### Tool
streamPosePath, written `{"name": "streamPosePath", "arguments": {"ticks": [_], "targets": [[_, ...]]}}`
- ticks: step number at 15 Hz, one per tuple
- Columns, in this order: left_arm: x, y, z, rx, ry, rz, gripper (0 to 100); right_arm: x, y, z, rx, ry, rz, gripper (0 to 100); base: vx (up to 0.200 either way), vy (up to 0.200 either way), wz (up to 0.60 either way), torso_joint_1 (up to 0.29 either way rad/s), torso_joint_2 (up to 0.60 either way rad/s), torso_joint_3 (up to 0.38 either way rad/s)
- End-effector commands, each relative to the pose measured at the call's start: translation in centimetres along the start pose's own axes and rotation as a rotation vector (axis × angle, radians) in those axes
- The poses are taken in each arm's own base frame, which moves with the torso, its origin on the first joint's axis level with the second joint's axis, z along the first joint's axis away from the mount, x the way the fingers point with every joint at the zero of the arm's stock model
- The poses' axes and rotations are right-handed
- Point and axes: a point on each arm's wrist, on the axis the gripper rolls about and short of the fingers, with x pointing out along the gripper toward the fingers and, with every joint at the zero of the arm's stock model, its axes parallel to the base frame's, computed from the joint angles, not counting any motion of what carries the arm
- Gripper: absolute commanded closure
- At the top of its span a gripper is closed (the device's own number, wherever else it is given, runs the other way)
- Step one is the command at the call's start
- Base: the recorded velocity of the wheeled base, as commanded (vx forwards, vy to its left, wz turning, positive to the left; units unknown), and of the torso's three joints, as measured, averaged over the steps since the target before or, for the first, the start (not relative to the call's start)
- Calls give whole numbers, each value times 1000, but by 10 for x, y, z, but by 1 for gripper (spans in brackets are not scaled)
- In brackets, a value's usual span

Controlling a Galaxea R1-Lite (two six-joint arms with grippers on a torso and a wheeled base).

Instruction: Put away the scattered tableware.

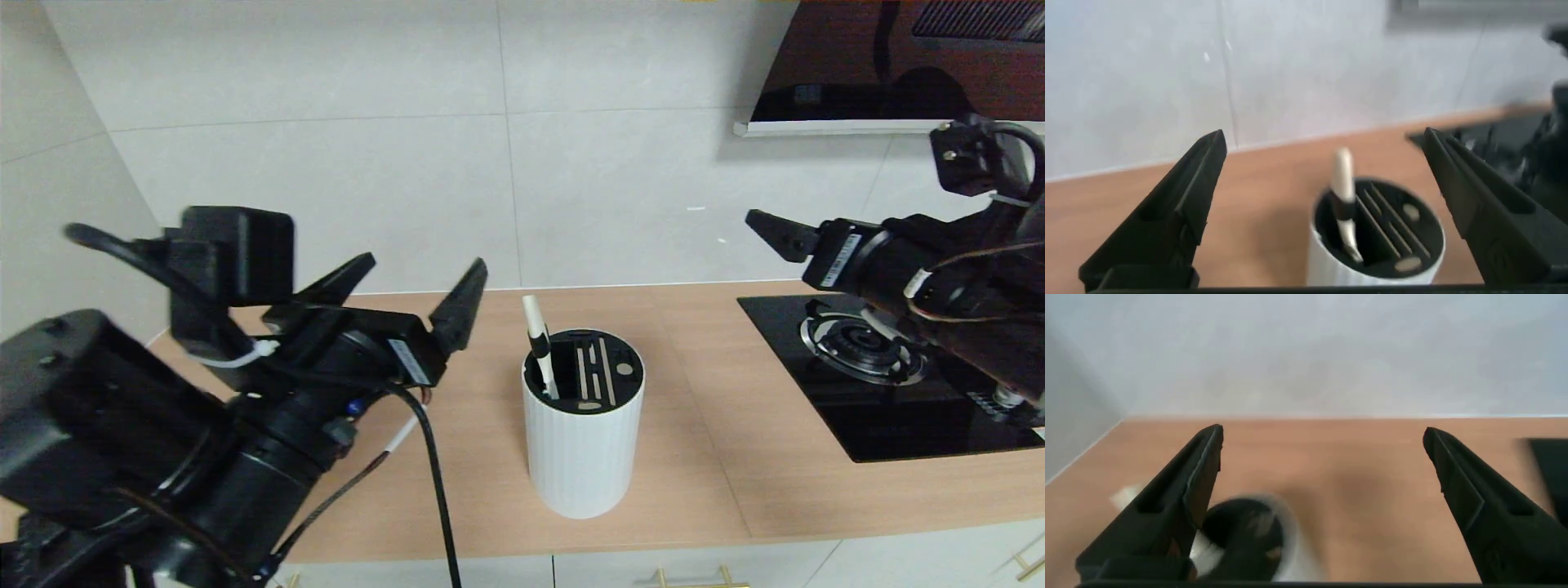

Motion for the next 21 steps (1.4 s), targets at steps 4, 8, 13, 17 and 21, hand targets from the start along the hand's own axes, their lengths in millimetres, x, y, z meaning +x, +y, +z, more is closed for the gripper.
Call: {"name": "streamPosePath", "arguments": {"ticks": [4, 8, 13, 17, 21], "targets": [[-55, 53, 38, 10, -108, 140, 0, -107, -43, 33, -5, -239, -106, 0, 0, 0, 0, 0, 0, 0], [-115, 85, 36, 110, -46, 248, 0, -181, -48, 21, -66, -274, -106, 0, 0, 0, 0, 0, 0, 0], [-201, 103, 52, 154, -98, 407, 0, -271, -51, -1, -182, -267, -153, 0, 0, 0, 0, 0, 0, 0], [-249, 98, 44, 201, -101, 428, 0, -315, -50, -28, -230, -296, -223, 0, 0, 0, 0, 0, 0, 0], [-271, 93, 13, 228, -122, 512, 0, -323, -45, -38, -218, -339, -296, 0, 0, 0, 0, 0, 0, 0]]}}
